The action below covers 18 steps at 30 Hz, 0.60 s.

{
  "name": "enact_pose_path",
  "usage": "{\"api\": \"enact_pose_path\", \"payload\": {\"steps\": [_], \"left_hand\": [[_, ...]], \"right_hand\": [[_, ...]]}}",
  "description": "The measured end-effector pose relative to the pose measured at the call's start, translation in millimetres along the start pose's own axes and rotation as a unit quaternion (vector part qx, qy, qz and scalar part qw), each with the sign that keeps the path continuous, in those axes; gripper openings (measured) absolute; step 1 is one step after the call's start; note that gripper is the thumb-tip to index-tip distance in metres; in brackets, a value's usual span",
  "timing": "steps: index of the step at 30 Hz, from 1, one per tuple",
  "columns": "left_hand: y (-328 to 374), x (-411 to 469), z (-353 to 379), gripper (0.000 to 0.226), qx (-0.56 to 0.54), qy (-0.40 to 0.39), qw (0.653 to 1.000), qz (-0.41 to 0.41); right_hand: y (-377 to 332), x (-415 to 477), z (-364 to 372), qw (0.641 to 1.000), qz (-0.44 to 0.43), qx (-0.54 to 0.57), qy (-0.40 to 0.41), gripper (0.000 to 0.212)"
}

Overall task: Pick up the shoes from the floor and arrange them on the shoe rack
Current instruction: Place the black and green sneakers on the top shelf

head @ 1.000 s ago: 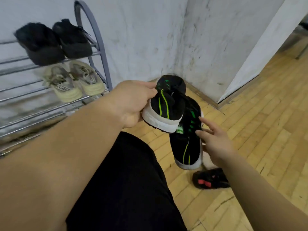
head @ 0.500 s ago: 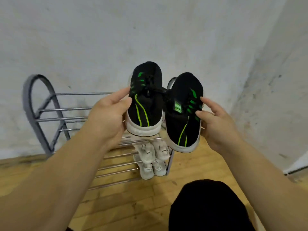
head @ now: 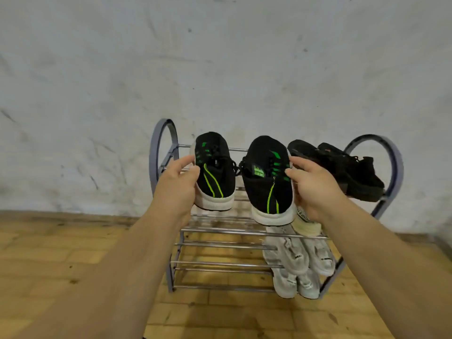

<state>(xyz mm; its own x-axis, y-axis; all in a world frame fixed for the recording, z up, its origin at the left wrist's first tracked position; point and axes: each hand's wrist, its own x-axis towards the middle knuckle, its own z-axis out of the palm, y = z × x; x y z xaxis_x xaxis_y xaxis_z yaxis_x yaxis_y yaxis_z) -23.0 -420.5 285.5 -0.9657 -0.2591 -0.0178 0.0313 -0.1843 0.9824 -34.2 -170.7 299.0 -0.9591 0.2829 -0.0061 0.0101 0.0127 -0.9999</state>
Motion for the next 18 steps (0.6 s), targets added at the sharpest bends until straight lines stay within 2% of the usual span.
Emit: {"api": "enact_pose_path", "payload": {"steps": [4, 7, 10, 12, 15, 18], "left_hand": [[-10.0, 9.2, 10.1, 0.031, 0.120, 0.000, 0.992, 0.034], [-17.6, 9.5, 14.2, 0.044, 0.164, -0.021, 0.986, 0.026], [-19.1, 7.2, 14.4, 0.060, 0.205, -0.057, 0.977, 0.022], [-20.2, 5.8, 10.6, 0.071, 0.225, -0.065, 0.972, 0.013], [-23.3, 2.2, 3.4, 0.081, 0.183, -0.069, 0.980, -0.030], [-24.7, -4.9, -1.4, 0.075, 0.104, -0.102, 0.986, -0.085]], "right_hand": [[16.5, 14.7, 13.4, 0.999, -0.005, -0.035, -0.005, 0.027], [23.2, 12.5, 11.4, 0.998, -0.012, -0.066, -0.017, 0.050], [26.0, 4.1, 5.2, 0.991, -0.037, -0.121, -0.047, 0.050], [26.3, -3.1, 1.2, 0.980, -0.070, -0.184, -0.034, 0.049], [23.2, -14.1, -3.6, 0.968, -0.083, -0.238, 0.007, 0.046], [24.6, -21.1, -8.3, 0.980, -0.034, -0.195, -0.011, 0.047]]}}
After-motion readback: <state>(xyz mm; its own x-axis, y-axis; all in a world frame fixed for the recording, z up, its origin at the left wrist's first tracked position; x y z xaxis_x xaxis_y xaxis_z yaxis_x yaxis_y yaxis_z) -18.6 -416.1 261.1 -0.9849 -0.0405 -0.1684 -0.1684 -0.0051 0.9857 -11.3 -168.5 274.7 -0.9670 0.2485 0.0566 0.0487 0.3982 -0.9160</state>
